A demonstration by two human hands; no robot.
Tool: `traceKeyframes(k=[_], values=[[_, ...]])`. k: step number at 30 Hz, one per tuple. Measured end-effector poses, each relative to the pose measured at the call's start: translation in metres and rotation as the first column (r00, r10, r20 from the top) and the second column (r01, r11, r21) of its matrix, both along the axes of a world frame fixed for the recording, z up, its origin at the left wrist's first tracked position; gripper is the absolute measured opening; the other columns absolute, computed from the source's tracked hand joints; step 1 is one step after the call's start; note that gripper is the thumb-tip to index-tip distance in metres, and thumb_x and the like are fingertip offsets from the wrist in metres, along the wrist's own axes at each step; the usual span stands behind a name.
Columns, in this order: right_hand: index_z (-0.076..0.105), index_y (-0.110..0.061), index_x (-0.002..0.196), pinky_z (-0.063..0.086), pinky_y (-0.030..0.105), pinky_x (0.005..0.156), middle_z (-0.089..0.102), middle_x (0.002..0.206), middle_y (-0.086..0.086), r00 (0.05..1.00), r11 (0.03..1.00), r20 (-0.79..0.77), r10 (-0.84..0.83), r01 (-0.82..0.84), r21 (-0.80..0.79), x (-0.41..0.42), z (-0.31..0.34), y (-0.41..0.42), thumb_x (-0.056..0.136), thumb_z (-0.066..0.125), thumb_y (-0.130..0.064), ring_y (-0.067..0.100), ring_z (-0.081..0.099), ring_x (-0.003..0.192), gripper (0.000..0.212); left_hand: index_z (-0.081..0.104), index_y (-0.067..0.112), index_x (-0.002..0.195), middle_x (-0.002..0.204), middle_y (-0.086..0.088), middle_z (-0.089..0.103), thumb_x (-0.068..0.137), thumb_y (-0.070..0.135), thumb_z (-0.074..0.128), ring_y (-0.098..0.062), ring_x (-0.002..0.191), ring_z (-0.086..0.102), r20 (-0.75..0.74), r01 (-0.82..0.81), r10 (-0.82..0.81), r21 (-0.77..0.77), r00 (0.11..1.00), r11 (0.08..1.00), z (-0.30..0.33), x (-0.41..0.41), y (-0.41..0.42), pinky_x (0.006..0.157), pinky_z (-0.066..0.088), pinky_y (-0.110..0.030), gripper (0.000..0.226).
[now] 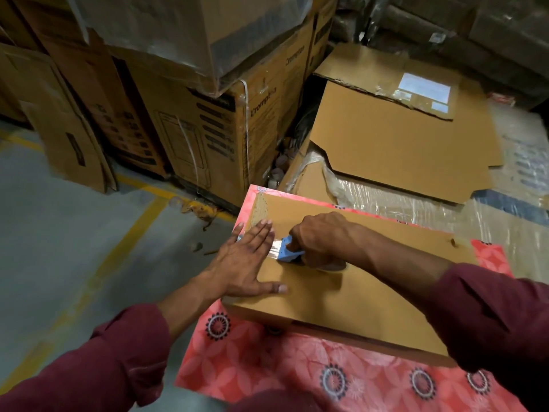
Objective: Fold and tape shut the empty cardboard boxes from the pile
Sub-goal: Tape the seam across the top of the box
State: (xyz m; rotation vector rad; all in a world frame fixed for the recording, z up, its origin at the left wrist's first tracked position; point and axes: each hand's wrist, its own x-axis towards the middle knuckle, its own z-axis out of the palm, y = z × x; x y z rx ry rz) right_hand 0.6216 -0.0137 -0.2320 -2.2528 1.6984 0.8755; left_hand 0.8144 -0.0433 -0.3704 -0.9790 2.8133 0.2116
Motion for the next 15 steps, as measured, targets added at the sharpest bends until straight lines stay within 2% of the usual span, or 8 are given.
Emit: traceKeyframes(k=[2,6,8,12,15], values=[[0.064,-0.031,0.125,0.042,0.031,0.065,0.064,0.109,0.0,1.0,1.0,-0.003,-0.011,0.011,0.024,-0.007,0.002,0.004,0.088,0.071,-0.046,0.026,0.06,0.088,0.04,-0.006,0.01,0.166,0.172,-0.007,-0.019,0.072,0.107,0.014,-0.018,0.158,-0.023,0.009,-0.006,0.006,0.002,1.0,1.0,0.001,0.001,-0.001,0.128,-0.006,-0.054,0.136],[0.064,-0.031,0.123,0.052,0.034,0.071,0.067,0.116,0.0,0.997,0.996,-0.048,-0.057,0.06,0.065,-0.048,0.009,0.026,0.086,0.07,-0.05,0.029,0.067,0.1,0.042,-0.003,0.01,0.166,0.172,-0.007,-0.018,0.071,0.107,0.012,-0.018,0.158,-0.021,0.001,-0.019,0.019,-0.002,1.0,1.0,0.001,0.001,-0.001,0.128,-0.006,-0.054,0.137],[0.061,-0.034,0.13,0.055,0.036,0.077,0.066,0.121,-0.002,0.995,0.994,-0.07,-0.07,0.075,0.08,-0.066,0.009,0.038,0.089,0.067,-0.05,0.029,0.067,0.105,0.044,-0.003,0.009,0.166,0.172,-0.007,-0.018,0.071,0.107,0.013,-0.018,0.158,-0.021,-0.015,-0.02,0.02,0.006,1.0,1.0,0.002,0.001,0.0,0.128,-0.008,-0.054,0.137],[0.051,-0.038,0.143,0.042,0.036,0.078,0.063,0.135,-0.004,0.998,0.998,-0.045,-0.037,0.039,0.048,-0.081,0.001,0.051,0.092,0.058,-0.049,0.028,0.061,0.115,0.053,-0.01,0.01,0.165,0.171,-0.008,-0.022,0.071,0.107,0.01,-0.02,0.157,-0.026,0.029,-0.027,0.027,0.001,0.999,1.0,0.005,-0.001,0.003,0.124,-0.016,-0.059,0.137],[0.047,-0.039,0.148,0.048,0.039,0.083,0.056,0.146,-0.006,0.999,0.997,0.023,-0.044,0.042,0.061,-0.09,0.001,0.057,0.091,0.056,-0.045,0.027,0.059,0.118,0.059,-0.018,0.01,0.162,0.167,-0.007,-0.03,0.068,0.107,0.002,-0.022,0.155,-0.031,0.106,-0.058,0.059,-0.012,0.993,0.998,0.013,-0.012,0.011,0.118,-0.02,-0.066,0.137]])
